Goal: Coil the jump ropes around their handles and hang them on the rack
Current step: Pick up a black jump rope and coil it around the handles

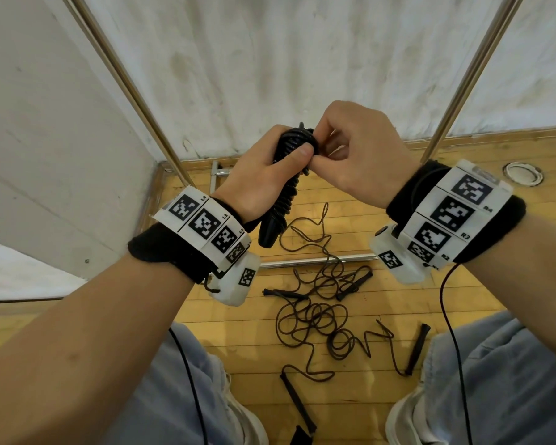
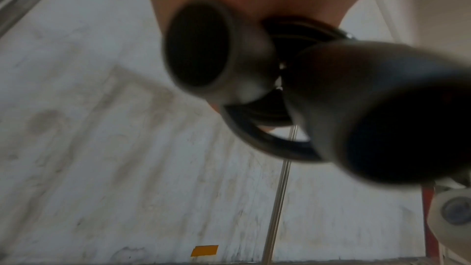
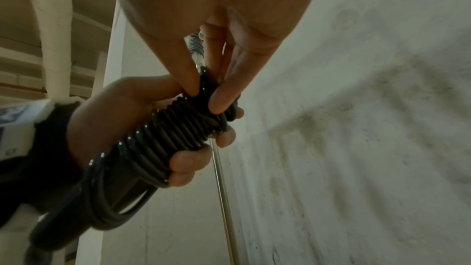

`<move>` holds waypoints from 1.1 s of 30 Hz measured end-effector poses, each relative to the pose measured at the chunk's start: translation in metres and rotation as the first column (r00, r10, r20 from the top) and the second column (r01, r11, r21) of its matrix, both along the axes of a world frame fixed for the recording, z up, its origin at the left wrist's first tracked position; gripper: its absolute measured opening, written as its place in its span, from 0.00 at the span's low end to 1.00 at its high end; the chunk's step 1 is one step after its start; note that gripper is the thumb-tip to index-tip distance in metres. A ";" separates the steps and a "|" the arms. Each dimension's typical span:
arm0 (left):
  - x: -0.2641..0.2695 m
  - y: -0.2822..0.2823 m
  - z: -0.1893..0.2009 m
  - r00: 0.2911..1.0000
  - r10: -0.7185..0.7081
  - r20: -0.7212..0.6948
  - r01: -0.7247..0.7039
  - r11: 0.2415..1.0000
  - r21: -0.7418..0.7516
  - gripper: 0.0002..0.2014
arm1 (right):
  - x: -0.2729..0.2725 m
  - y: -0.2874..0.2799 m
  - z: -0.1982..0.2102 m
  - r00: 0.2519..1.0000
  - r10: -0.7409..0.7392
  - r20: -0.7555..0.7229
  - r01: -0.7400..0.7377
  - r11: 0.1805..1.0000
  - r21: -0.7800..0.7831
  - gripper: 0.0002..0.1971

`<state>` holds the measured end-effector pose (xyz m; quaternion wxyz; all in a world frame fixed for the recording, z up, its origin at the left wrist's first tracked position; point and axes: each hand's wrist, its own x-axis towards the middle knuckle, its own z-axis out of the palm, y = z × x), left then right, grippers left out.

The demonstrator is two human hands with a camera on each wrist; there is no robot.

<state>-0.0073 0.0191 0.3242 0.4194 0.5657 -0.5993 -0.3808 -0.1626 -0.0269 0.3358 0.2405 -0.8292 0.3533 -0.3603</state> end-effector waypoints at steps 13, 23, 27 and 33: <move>-0.010 -0.005 0.004 0.988 0.100 -0.115 -0.091 0.993 0.079 0.29 | 0.005 -0.002 -0.002 0.999 0.030 -0.015 -0.031 0.993 -0.118 0.09; -0.015 -0.008 0.006 0.959 0.158 -0.234 -0.149 0.987 0.058 0.16 | 0.008 0.009 -0.003 0.999 -0.028 -0.026 0.019 0.956 -0.291 0.05; -0.013 -0.007 0.003 0.943 0.150 -0.298 -0.147 0.989 0.032 0.09 | 0.011 0.010 -0.002 0.998 -0.067 0.015 0.068 0.965 -0.253 0.04; -0.008 -0.010 -0.002 0.932 0.164 -0.323 -0.172 0.985 0.005 0.10 | 0.012 0.014 -0.010 0.993 -0.029 0.113 0.048 0.985 -0.166 0.05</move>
